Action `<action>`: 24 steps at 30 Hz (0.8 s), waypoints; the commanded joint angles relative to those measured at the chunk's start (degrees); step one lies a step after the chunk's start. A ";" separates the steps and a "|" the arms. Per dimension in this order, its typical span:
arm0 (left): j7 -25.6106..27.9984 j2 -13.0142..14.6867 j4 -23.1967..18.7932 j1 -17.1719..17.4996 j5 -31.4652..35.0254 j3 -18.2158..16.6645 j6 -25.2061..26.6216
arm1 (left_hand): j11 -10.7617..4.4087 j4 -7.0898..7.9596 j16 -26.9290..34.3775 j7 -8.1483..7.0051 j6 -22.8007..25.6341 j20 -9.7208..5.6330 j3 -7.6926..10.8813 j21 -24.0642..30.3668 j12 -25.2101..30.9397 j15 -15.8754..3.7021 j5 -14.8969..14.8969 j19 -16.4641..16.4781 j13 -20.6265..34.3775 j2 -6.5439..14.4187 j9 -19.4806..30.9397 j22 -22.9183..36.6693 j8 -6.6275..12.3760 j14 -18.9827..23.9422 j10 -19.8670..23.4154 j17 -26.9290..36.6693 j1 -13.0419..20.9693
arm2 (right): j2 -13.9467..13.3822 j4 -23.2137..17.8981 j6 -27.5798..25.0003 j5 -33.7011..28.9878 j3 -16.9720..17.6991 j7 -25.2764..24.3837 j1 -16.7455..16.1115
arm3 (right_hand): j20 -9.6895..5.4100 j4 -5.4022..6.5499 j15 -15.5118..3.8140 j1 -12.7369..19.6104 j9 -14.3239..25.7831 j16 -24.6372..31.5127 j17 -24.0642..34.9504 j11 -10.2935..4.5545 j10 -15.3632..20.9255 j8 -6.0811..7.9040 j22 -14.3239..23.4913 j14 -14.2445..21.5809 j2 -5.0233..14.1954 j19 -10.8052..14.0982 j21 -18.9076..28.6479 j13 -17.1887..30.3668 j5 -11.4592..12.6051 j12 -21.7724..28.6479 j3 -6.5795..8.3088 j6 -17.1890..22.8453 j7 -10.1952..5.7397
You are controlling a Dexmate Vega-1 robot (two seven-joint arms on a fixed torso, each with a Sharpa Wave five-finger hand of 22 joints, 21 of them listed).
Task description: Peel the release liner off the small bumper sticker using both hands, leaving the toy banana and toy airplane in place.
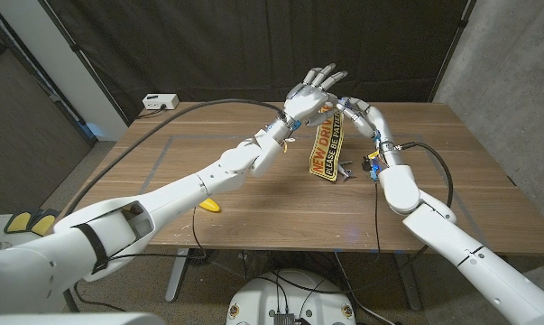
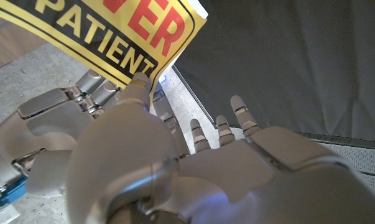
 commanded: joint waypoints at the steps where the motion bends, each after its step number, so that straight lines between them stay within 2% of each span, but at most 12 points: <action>1: -1.40 1.00 -1.32 -0.07 1.22 -0.54 -3.40 | -0.17 -0.10 -0.19 -3.82 3.68 0.47 -0.25 -0.11 -0.07 0.20 0.43 -7.21 -0.08 0.17 0.37 0.23 0.32 -0.13 0.31 -0.06 -0.38 | 2.78 -0.07 -3.14 -4.94 -2.00 -4.27 1.69 | -0.23 0.53 -1.18 1.78 0.10 3.54 2.40 0.35 3.53 0.98 0.40 4.95 0.64 3.16 1.54 0.62 0.76 1.49 -0.92 3.67 0.36; 2: -1.08 1.04 -1.35 0.07 1.44 -0.62 -3.39 | -0.22 -0.09 -0.19 -3.82 3.68 0.47 -0.27 -0.14 -0.07 0.18 0.46 -7.20 -0.10 0.17 0.38 0.23 0.33 -0.15 0.35 -0.07 -0.39 | 2.95 0.09 -3.10 -5.04 -2.12 -4.44 1.83 | -0.50 0.65 -2.00 2.47 0.10 5.21 3.62 0.49 5.37 1.10 0.51 6.85 1.00 3.71 1.87 0.88 0.92 2.28 -1.31 5.06 0.43; 5: -0.79 1.33 -1.87 0.41 2.64 -0.72 -2.78 | -0.46 -0.06 -0.15 -3.82 3.68 0.47 -0.33 -0.21 -0.04 0.13 0.57 -7.19 -0.17 0.19 0.45 0.24 0.39 -0.08 0.59 -0.10 -0.39 | 3.25 0.27 -3.57 -5.69 -2.52 -4.86 2.28 | -1.89 0.57 -3.86 5.71 0.16 12.27 9.35 -0.34 12.70 1.81 0.86 13.20 2.16 6.63 3.59 2.50 1.20 6.09 -2.93 12.28 0.50; 8: -0.82 1.38 -2.09 0.69 3.08 -0.90 -2.44 | -0.58 -0.04 -0.11 -3.82 3.68 0.47 -0.39 -0.28 -0.01 0.03 0.68 -7.17 -0.23 0.21 0.51 0.25 0.44 0.00 0.82 -0.13 -0.39 | 3.37 0.96 -2.52 -6.19 -2.81 -5.38 2.63 | -2.84 0.53 -5.12 8.92 0.37 18.50 15.57 -1.14 21.20 2.65 1.12 16.49 3.18 7.79 4.75 4.87 1.22 11.43 -4.53 19.95 0.24; 9: -0.84 1.39 -2.09 0.74 3.06 -0.96 -2.50 | -0.68 -0.03 -0.10 -3.82 3.68 0.47 -0.41 -0.30 0.01 0.01 0.71 -7.16 -0.26 0.22 0.53 0.26 0.46 0.01 0.92 -0.14 -0.39 | 3.37 1.25 -2.07 -6.67 -2.96 -5.76 2.73 | -3.47 0.48 -5.30 10.13 0.46 20.55 17.53 -2.04 24.15 3.29 1.20 18.14 3.79 8.52 5.30 5.82 1.26 13.55 -4.79 23.30 -0.17; 10: -0.66 1.36 -1.98 0.81 3.06 -1.01 -2.56 | -0.72 -0.02 -0.10 -3.82 3.68 0.47 -0.43 -0.31 0.02 -0.02 0.74 -7.14 -0.27 0.22 0.54 0.26 0.47 0.01 0.99 -0.14 -0.40 | 3.48 1.82 -1.10 -7.13 -3.10 -6.34 2.89 | -3.92 0.32 -5.97 11.62 0.52 22.10 19.35 -2.74 25.44 3.49 1.29 18.77 4.71 8.90 5.71 6.64 1.35 14.92 -4.74 25.26 -0.12; 12: -0.46 1.32 -1.72 0.88 2.95 -1.08 -2.81 | -0.65 0.01 -0.07 -3.82 3.66 0.46 -0.49 -0.37 -0.01 -0.07 0.85 -7.09 -0.34 0.24 0.61 0.27 0.52 0.06 1.08 -0.17 -0.40 | 3.87 2.58 0.01 -7.59 -3.23 -7.22 3.06 | -4.68 -0.21 -6.60 14.83 0.65 24.48 21.93 -3.80 28.97 4.26 1.50 20.66 6.52 9.58 6.52 8.09 1.42 17.79 -4.06 29.32 -0.55; 13: -0.41 1.31 -1.60 0.89 2.94 -1.08 -2.93 | -0.64 0.02 -0.04 -3.82 3.66 0.46 -0.51 -0.39 0.00 -0.13 0.89 -7.05 -0.37 0.26 0.63 0.28 0.54 0.11 1.17 -0.19 -0.40 | 4.27 3.03 0.45 -8.21 -3.35 -8.16 3.15 | -5.03 -0.23 -7.17 16.12 0.69 25.38 23.18 -3.90 29.78 4.42 1.60 20.79 7.60 9.89 6.90 8.67 1.36 18.69 -3.72 30.54 -0.46; 14: -0.51 1.32 -1.56 0.89 2.91 -1.08 -3.05 | -0.67 0.04 0.02 -3.83 3.66 0.45 -0.55 -0.42 -0.04 -0.21 0.96 -6.99 -0.41 0.29 0.68 0.29 0.58 0.26 1.20 -0.21 -0.40 | 4.67 3.66 1.19 -8.82 -3.47 -9.17 3.27 | -5.32 -0.63 -7.69 18.41 0.75 26.60 24.57 -4.71 30.65 4.70 1.73 21.72 9.14 9.80 7.20 9.37 1.29 19.73 -2.82 32.06 -0.86; 16: -0.19 1.24 -1.23 0.86 3.08 -1.01 -3.19 | -0.75 0.06 0.04 -3.83 3.64 0.45 -0.60 -0.46 -0.04 -0.26 1.05 -6.92 -0.47 0.31 0.73 0.30 0.62 0.29 1.35 -0.24 -0.40 | 5.16 4.59 2.65 -9.48 -3.61 -10.39 3.44 | -6.06 -0.77 -8.57 21.02 0.97 28.12 26.59 -5.76 32.88 5.42 1.94 22.70 10.69 9.87 7.81 10.57 0.79 21.70 -1.95 34.63 -1.39; 21: 0.02 1.04 -0.78 0.81 3.21 -0.94 -3.32 | -0.82 0.10 0.09 -3.83 3.61 0.44 -0.67 -0.50 -0.04 -0.35 1.16 -6.78 -0.55 0.35 0.81 0.32 0.68 0.38 1.54 -0.27 -0.40 | 5.96 5.31 3.22 -10.83 -3.61 -12.19 3.51 | -6.82 -0.70 -9.18 23.26 1.87 30.02 29.33 -6.44 34.20 6.02 2.22 23.51 11.29 10.12 8.68 12.19 0.01 23.62 -1.65 35.66 -1.17; 24: 0.48 0.91 -0.41 0.79 3.12 -0.96 -3.46 | -0.85 0.13 0.15 -3.83 3.57 0.43 -0.74 -0.53 0.00 -0.41 1.28 -6.63 -0.62 0.38 0.88 0.34 0.73 0.51 1.85 -0.31 -0.41 | 6.51 6.66 5.40 -10.80 -3.64 -13.19 3.71 | -6.46 -0.89 -9.08 24.43 2.24 30.40 30.02 -6.12 34.55 6.31 2.30 24.00 11.51 10.76 9.24 12.82 -0.12 24.30 -1.20 36.06 -0.85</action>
